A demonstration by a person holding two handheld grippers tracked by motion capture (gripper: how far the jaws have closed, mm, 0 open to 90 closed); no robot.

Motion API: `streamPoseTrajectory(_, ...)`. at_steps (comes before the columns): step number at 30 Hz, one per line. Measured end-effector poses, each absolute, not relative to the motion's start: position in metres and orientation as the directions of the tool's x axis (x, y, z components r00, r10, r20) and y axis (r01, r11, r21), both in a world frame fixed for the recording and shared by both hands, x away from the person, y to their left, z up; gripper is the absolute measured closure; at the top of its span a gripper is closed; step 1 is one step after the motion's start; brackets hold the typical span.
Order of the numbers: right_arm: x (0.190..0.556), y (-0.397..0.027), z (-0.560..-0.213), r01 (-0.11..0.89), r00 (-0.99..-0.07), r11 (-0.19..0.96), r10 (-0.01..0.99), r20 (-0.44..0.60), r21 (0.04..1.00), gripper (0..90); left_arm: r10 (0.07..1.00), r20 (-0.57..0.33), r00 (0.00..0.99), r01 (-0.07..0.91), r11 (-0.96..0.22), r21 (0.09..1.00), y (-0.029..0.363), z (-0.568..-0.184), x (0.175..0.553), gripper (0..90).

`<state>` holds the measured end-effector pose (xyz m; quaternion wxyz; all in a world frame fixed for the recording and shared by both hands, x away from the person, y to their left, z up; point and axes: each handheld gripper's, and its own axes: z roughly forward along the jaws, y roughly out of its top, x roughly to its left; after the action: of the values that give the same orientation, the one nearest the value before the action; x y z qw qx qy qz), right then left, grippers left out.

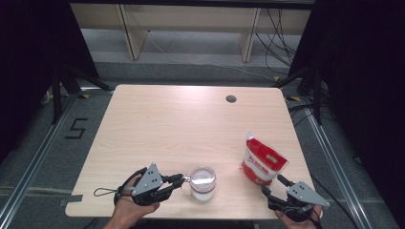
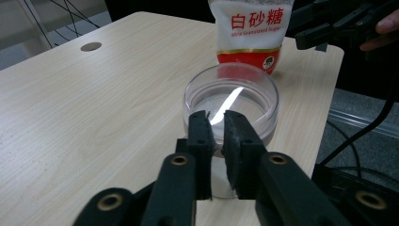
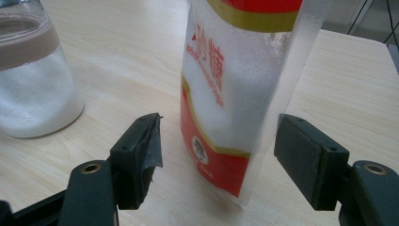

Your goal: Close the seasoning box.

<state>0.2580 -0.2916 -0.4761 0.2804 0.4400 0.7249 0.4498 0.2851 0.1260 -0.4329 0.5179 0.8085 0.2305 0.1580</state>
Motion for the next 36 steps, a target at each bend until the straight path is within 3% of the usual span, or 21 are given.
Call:
streamPoseTrajectory(8, 0.26, -0.294, -0.476, 0.361, -0.469, 0.236, 0.882, -0.043, 0.902, 32.7, 0.545, 0.002, 0.838, 0.238, -0.369, 0.899, 0.134, -0.439, 0.284, 55.7)
streamPoseTrajectory(11, 0.258, -0.293, -0.477, 0.38, -0.465, 0.186, 0.885, 0.013, 0.906, 32.6, 0.52, -0.002, 0.854, 0.223, -0.363, 0.904, 0.135, -0.444, 0.282, 49.0)
streamPoseTrajectory(14, 0.26, -0.295, -0.477, 0.362, -0.473, 0.21, 0.881, -0.015, 0.908, 32.5, 0.524, -0.018, 0.851, 0.243, -0.364, 0.899, 0.135, -0.448, 0.28, 44.9)
streamPoseTrajectory(18, 0.258, -0.294, -0.476, 0.377, -0.483, 0.204, 0.876, 0.004, 0.904, 31.6, 0.534, -0.023, 0.845, 0.245, -0.349, 0.905, 0.142, -0.456, 0.281, 32.9)
streamPoseTrajectory(24, 0.255, -0.296, -0.476, 0.358, -0.469, 0.204, 0.883, -0.013, 0.911, 31.3, 0.555, -0.064, 0.829, 0.29, -0.33, 0.899, 0.152, -0.469, 0.28, 26.7)
streamPoseTrajectory(25, 0.252, -0.294, -0.476, 0.391, -0.449, 0.173, 0.893, 0.023, 0.904, 31.2, 0.544, -0.047, 0.838, 0.272, -0.341, 0.9, 0.153, -0.47, 0.281, 26.2)
streamPoseTrajectory(36, 0.249, -0.294, -0.476, 0.354, -0.47, 0.194, 0.883, -0.006, 0.915, 30.6, 0.579, -0.09, 0.811, 0.324, -0.314, 0.893, 0.159, -0.479, 0.277, 17.3)
